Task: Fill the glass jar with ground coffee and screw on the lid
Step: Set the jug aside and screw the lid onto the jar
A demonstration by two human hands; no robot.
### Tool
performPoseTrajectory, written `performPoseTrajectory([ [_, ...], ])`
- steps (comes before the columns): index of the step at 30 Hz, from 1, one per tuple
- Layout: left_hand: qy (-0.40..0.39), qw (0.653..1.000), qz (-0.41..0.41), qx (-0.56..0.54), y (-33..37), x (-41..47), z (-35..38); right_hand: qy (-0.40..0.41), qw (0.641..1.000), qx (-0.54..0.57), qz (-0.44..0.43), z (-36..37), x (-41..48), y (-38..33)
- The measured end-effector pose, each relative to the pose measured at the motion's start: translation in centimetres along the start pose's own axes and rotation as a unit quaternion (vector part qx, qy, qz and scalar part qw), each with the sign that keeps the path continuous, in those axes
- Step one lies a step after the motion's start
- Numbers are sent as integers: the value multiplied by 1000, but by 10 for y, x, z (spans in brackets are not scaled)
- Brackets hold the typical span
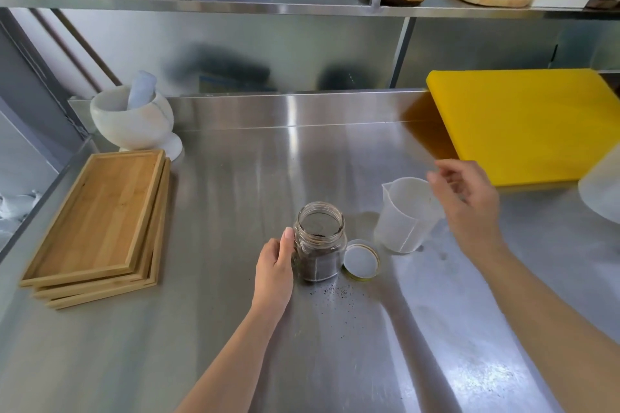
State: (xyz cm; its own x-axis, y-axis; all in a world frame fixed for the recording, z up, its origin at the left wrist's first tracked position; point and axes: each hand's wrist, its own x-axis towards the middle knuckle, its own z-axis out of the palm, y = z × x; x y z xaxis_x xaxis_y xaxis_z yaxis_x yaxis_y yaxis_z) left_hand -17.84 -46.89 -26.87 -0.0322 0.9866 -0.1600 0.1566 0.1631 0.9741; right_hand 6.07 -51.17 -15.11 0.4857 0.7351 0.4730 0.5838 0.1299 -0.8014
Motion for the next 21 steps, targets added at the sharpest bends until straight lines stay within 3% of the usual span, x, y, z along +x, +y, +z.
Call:
performPoseTrajectory([
  [4, 2, 1000, -8, 0, 2, -1, 0, -133, 983, -28, -120, 27, -21, -11],
  [6, 0, 1000, -9, -6, 4, -2, -1, -189, 971, -40, -139, 44, -33, -8],
  [9, -5, 1000, -10, -5, 6, -3, -2, -241, 969, -5, -47, 64, -46, -1],
  [13, -6, 1000, -5, -9, 9, -5, -4, -334, 937, 51, 87, 72, -50, 10],
  [21, -23, 998, -38, -52, 23, -9, -3, -487, 859, 67, 144, 84, -44, 19],
])
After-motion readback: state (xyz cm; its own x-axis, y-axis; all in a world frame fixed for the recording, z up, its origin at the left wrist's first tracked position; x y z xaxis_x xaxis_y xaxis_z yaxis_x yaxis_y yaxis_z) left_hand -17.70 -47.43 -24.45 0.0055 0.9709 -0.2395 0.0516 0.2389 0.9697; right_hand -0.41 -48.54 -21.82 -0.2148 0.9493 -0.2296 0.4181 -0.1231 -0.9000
